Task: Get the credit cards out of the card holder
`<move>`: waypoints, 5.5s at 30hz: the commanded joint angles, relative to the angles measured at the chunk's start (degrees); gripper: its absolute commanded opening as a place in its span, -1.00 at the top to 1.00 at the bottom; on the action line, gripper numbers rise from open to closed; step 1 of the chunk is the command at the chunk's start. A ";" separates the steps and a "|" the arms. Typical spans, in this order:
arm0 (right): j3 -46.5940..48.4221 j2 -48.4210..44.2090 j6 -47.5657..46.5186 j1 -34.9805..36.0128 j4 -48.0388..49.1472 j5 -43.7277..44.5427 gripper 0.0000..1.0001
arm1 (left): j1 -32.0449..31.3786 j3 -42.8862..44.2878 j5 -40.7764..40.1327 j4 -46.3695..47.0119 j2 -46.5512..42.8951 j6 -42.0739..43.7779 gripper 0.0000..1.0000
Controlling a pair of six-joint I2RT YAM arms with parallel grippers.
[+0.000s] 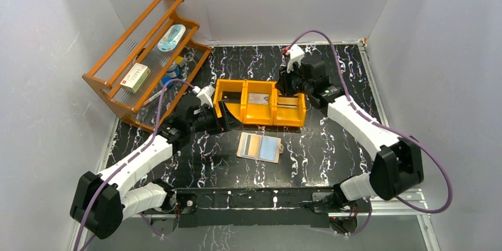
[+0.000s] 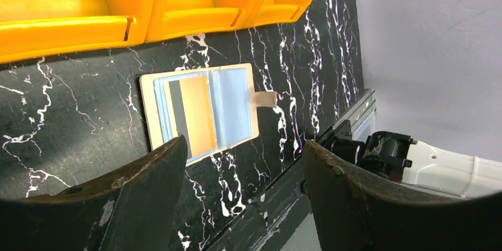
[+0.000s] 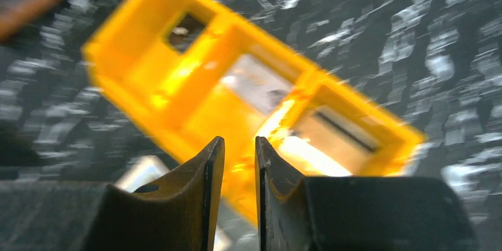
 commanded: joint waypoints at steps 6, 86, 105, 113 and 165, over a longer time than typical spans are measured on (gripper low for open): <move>-19.97 -5.23 57.34 5.34 14.35 -17.45 0.36 | 0.31 -0.89 7.98 2.78 5.53 -0.25 -0.31; -29.43 6.88 68.35 12.78 21.34 -11.35 0.87 | -8.47 6.88 7.48 -5.34 29.64 7.14 0.09; -34.22 2.99 65.96 10.74 19.00 -13.93 0.92 | -8.44 5.93 6.91 -3.89 29.65 7.26 0.10; -33.47 5.69 66.50 10.60 19.46 -13.84 0.89 | -8.43 7.86 5.50 -4.18 26.83 7.39 0.03; -32.16 1.97 67.11 10.57 17.51 -13.07 0.61 | -8.96 7.63 8.13 -4.95 34.39 9.22 0.11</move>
